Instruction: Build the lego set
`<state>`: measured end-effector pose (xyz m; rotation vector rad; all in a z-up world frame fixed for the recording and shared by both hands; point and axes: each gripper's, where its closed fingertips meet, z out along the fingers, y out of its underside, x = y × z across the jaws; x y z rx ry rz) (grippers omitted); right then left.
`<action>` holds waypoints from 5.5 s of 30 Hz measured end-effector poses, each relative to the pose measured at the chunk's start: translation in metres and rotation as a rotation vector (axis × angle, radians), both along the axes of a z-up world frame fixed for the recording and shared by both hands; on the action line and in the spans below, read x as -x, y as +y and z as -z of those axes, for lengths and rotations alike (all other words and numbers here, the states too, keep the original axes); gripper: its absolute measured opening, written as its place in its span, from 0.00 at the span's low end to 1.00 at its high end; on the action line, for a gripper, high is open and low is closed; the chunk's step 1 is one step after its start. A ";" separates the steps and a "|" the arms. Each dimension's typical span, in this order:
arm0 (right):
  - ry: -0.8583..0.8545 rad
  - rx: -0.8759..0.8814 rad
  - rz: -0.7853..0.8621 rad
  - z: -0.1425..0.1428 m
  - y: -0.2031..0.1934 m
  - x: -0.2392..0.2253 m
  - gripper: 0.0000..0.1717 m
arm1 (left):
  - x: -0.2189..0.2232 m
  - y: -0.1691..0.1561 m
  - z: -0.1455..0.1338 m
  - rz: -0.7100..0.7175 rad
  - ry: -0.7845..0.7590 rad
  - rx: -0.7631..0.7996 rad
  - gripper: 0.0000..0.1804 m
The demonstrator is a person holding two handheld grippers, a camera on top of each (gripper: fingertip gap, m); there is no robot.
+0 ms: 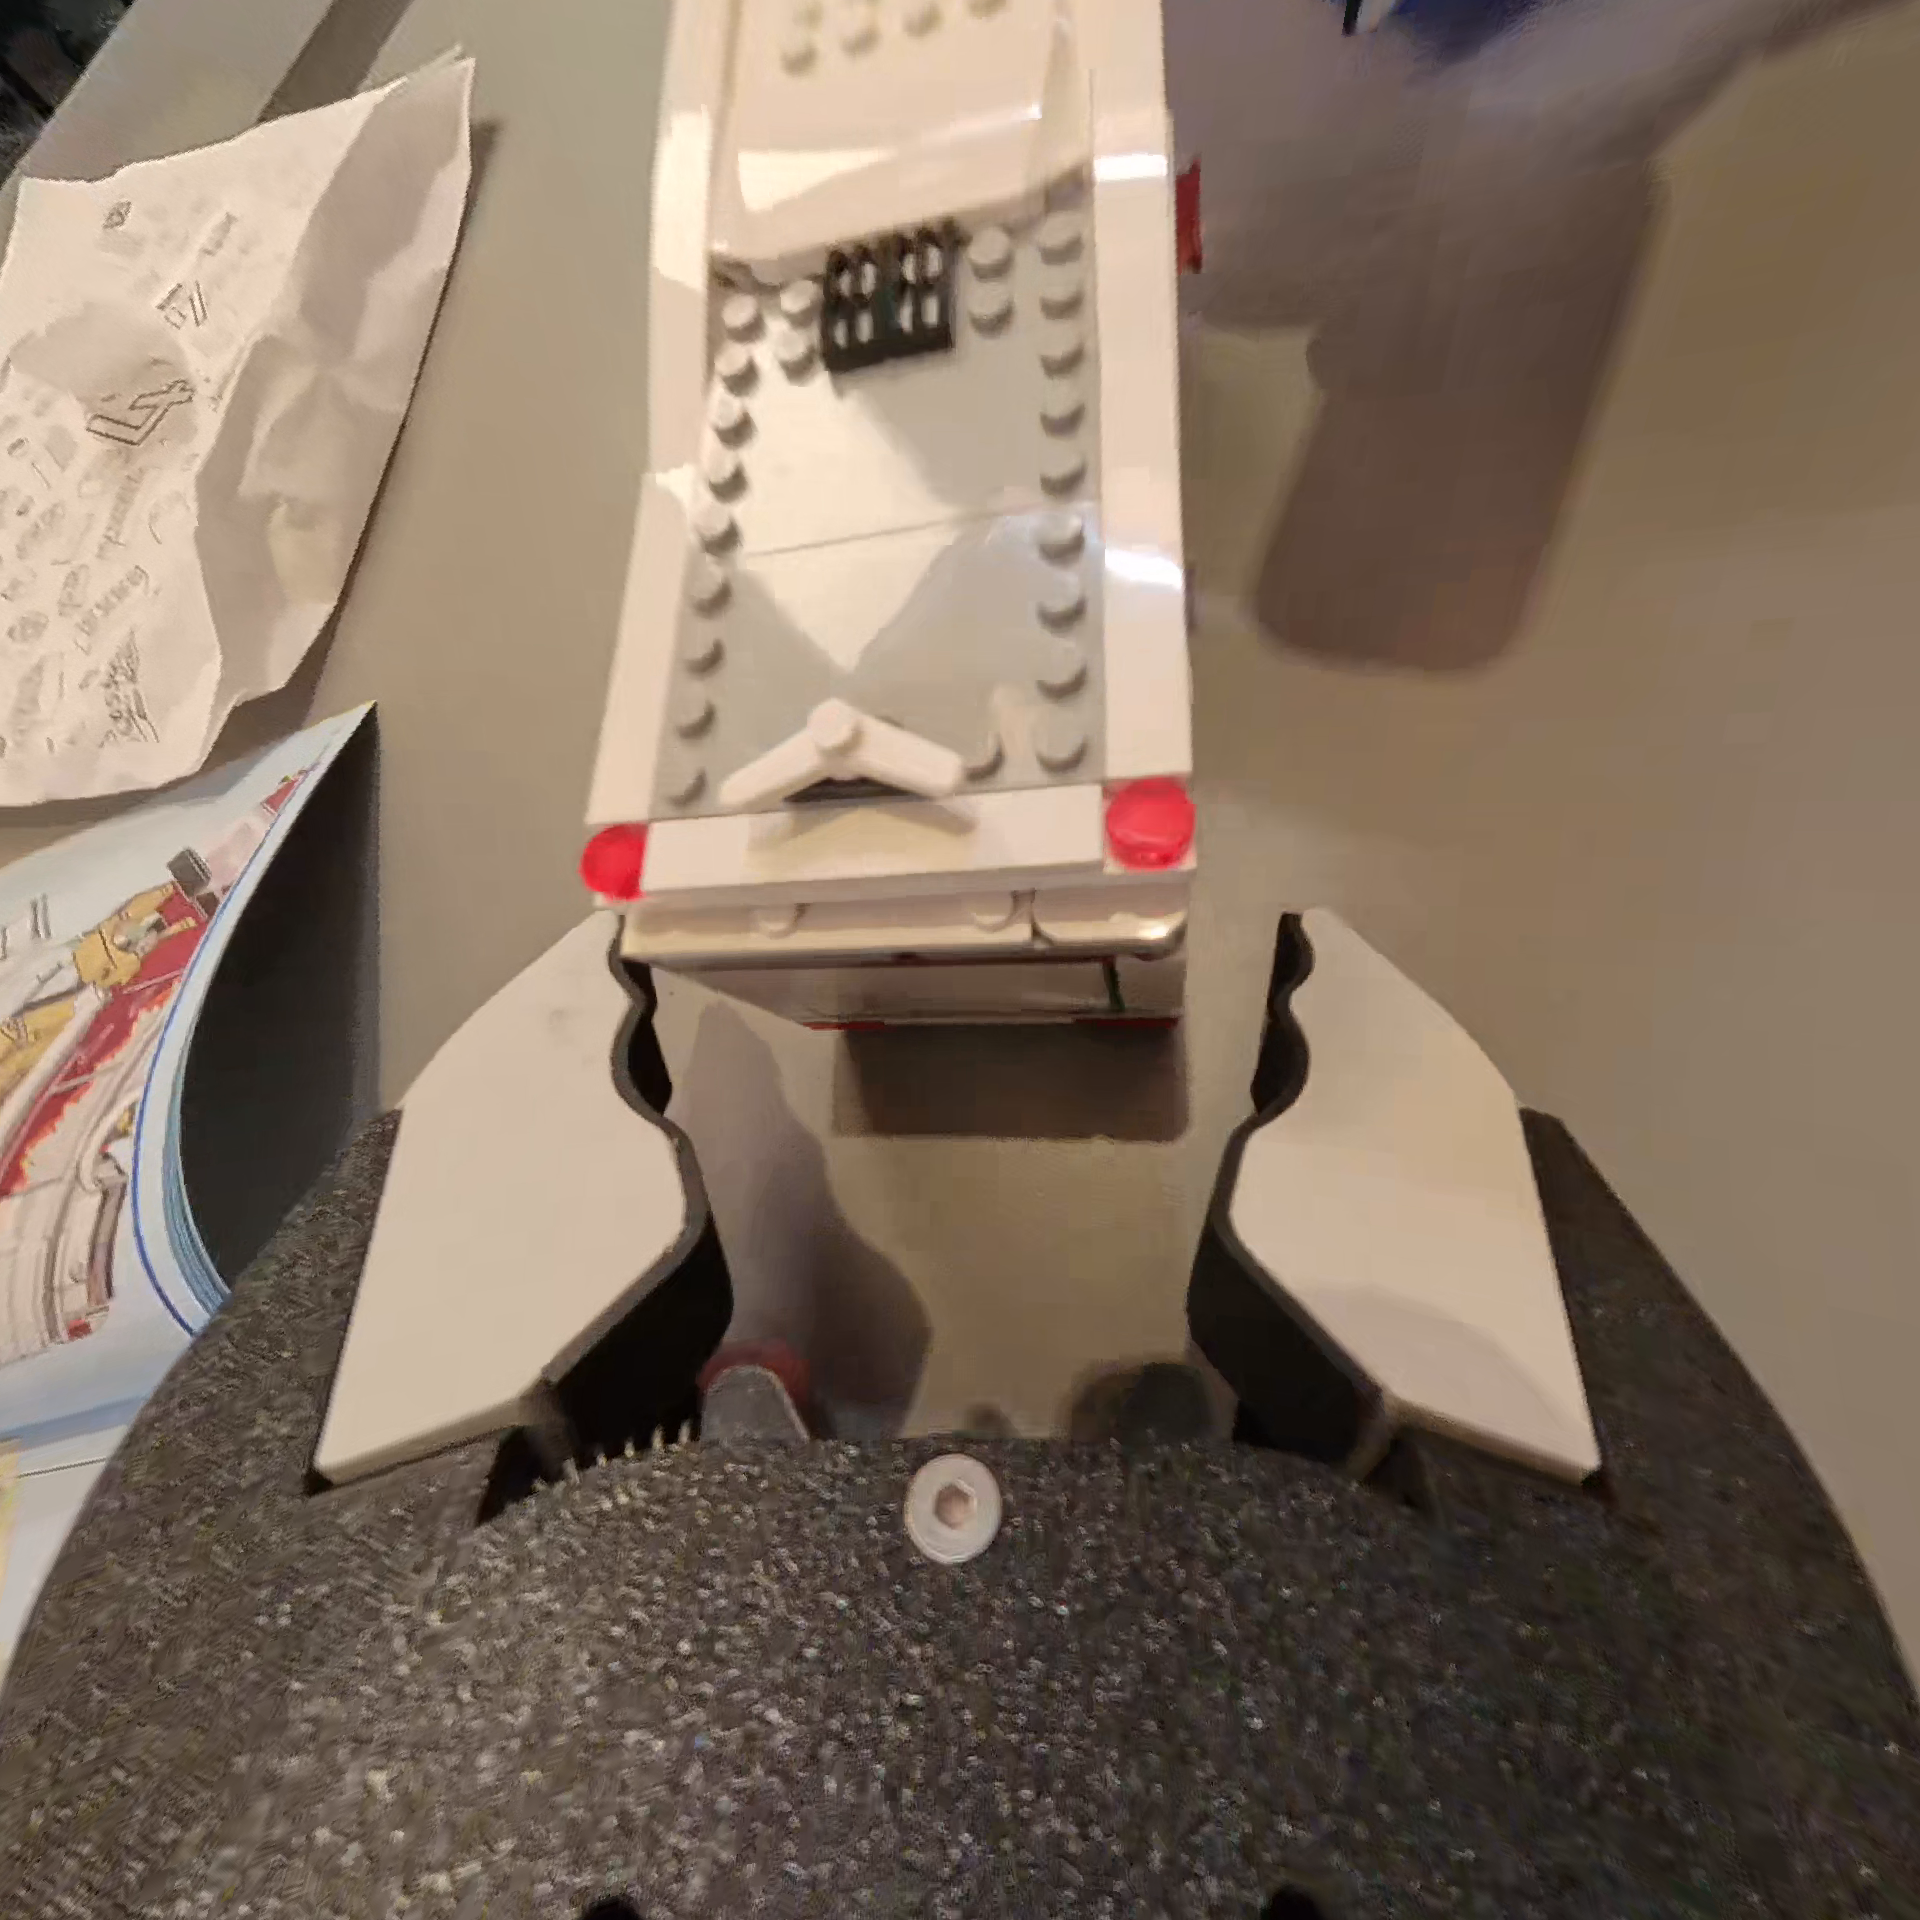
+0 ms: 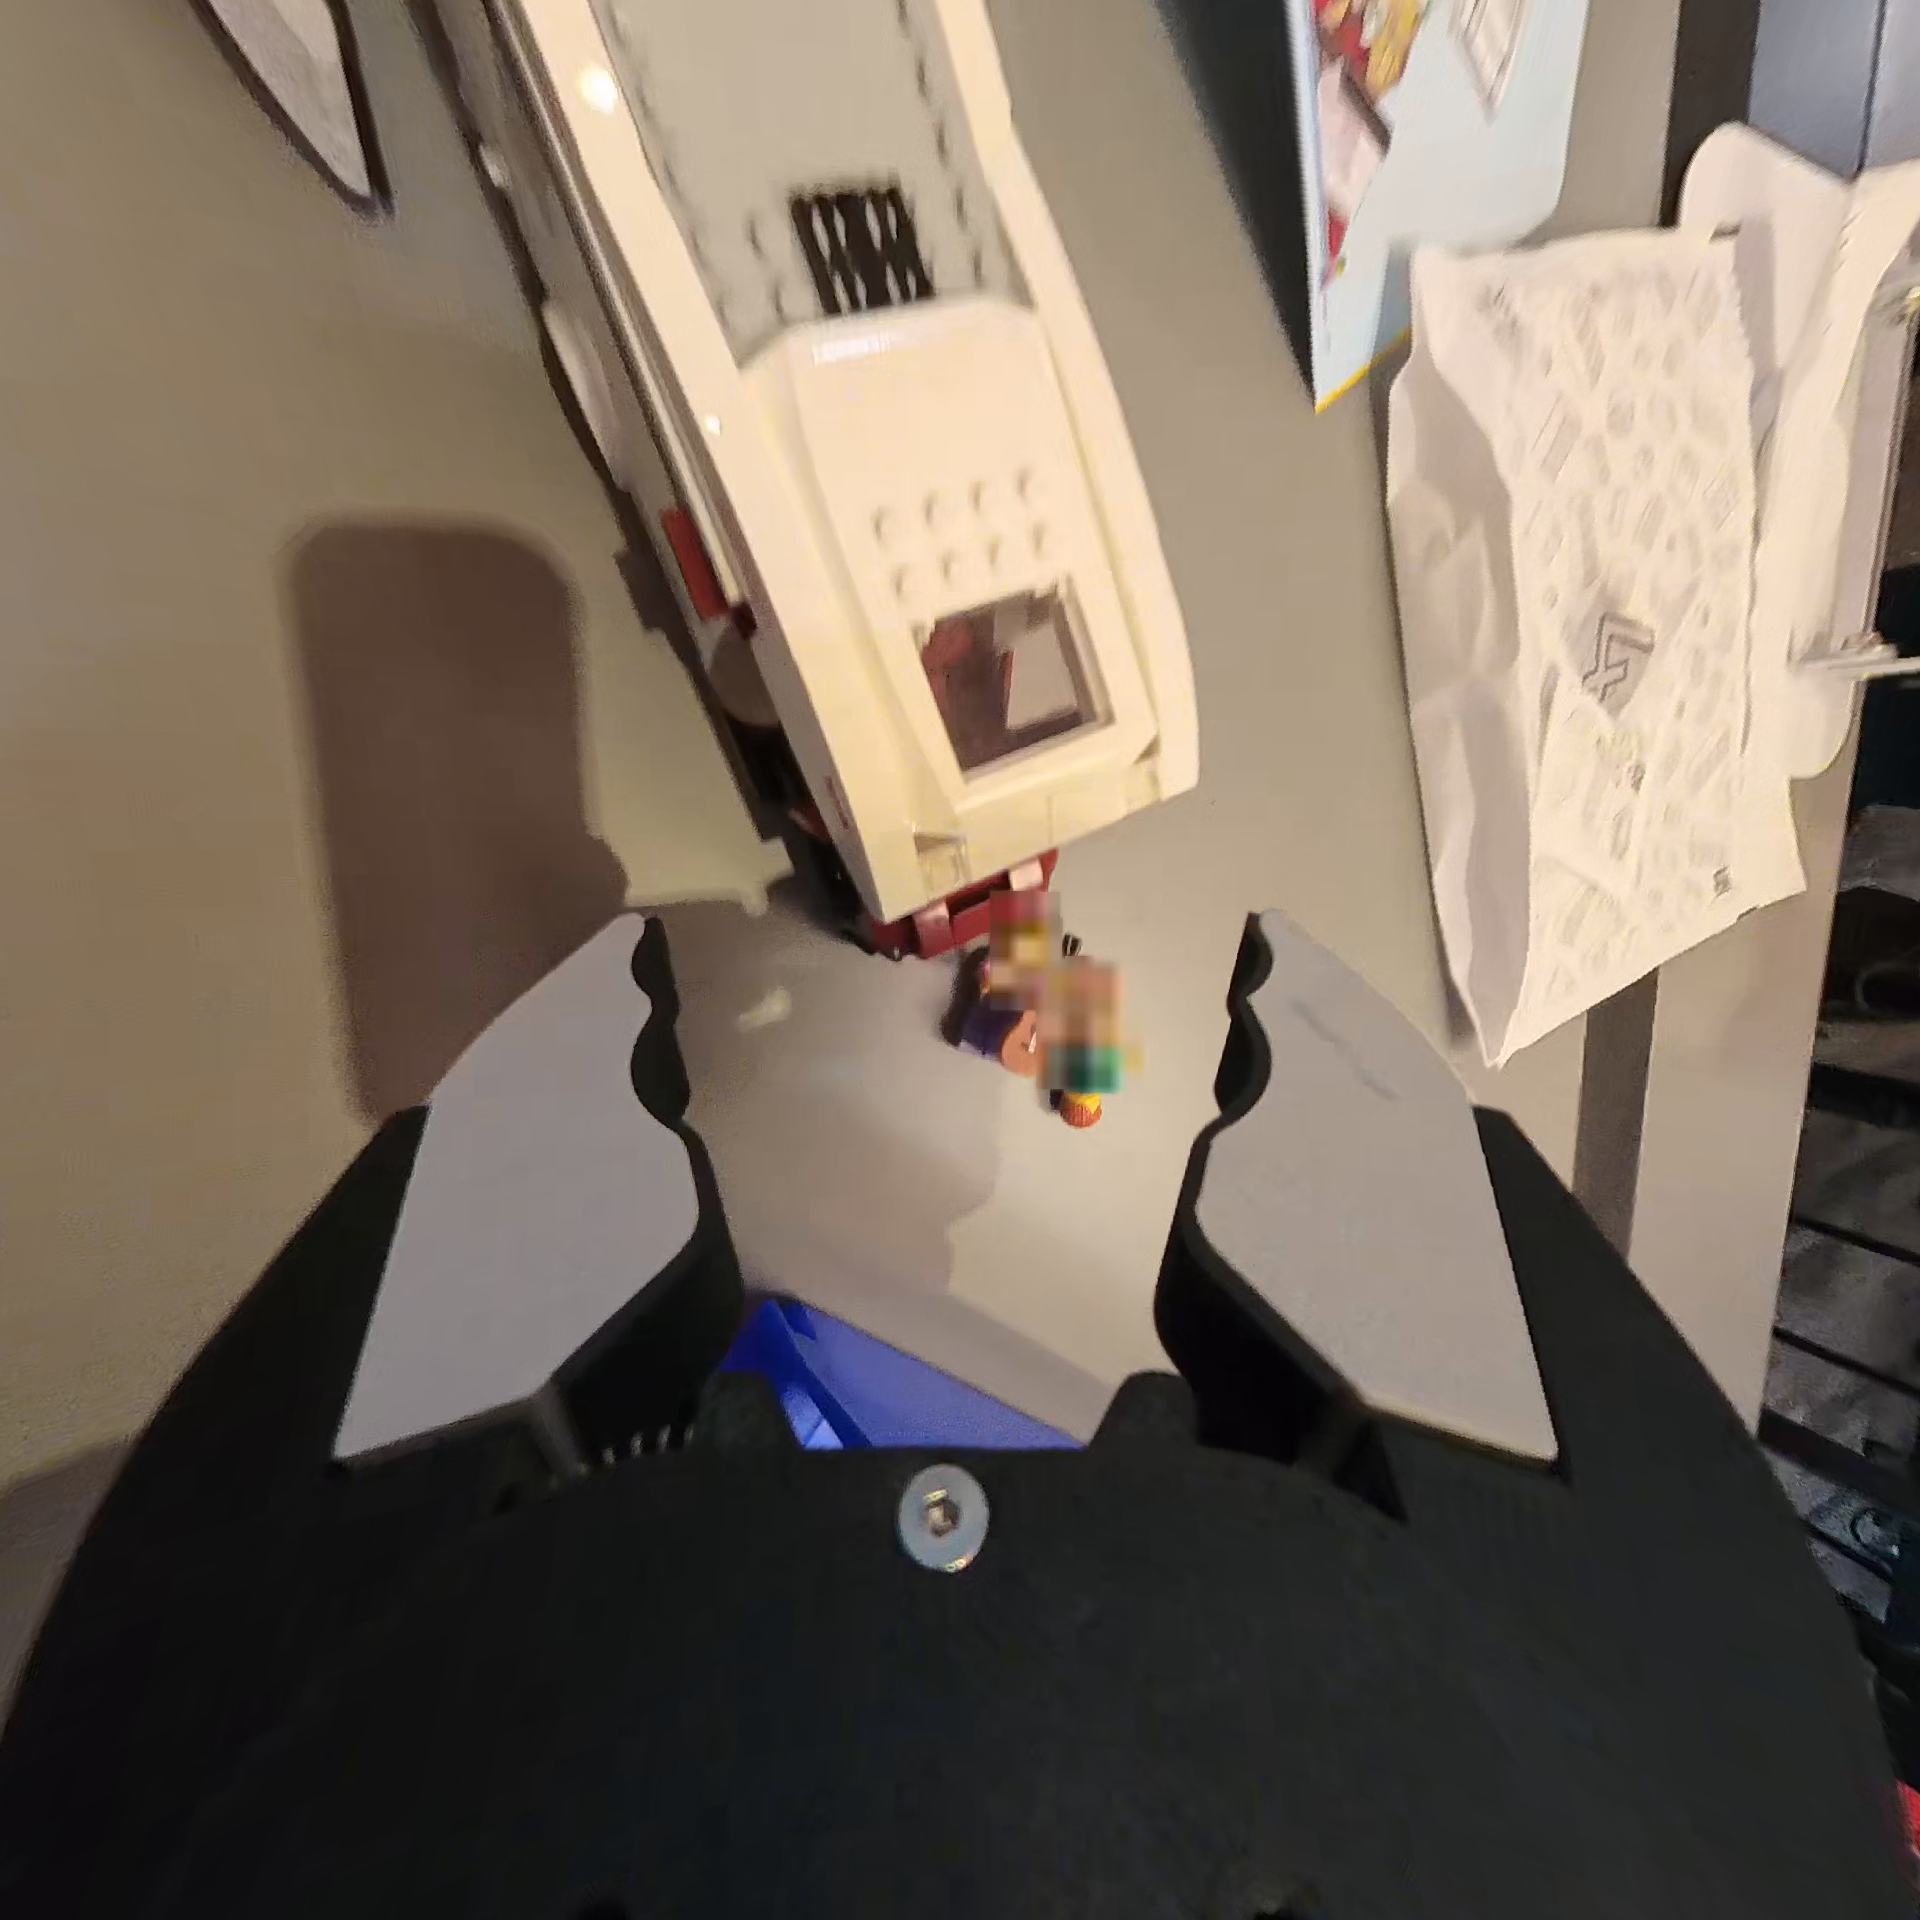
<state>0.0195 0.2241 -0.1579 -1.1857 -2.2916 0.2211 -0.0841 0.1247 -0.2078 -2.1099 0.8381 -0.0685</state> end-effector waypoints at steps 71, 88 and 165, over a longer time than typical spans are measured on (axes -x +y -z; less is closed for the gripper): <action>0.252 0.338 -0.191 0.049 -0.114 0.034 0.39 | 0.038 -0.093 -0.007 0.341 -0.042 -0.015 0.53; 0.261 0.257 -0.150 0.049 -0.098 0.071 0.27 | 0.062 -0.123 -0.009 0.298 -0.063 -0.015 0.53; 0.342 0.505 -0.264 0.024 -0.139 0.059 0.53 | 0.008 -0.072 0.002 0.241 -0.073 0.100 0.52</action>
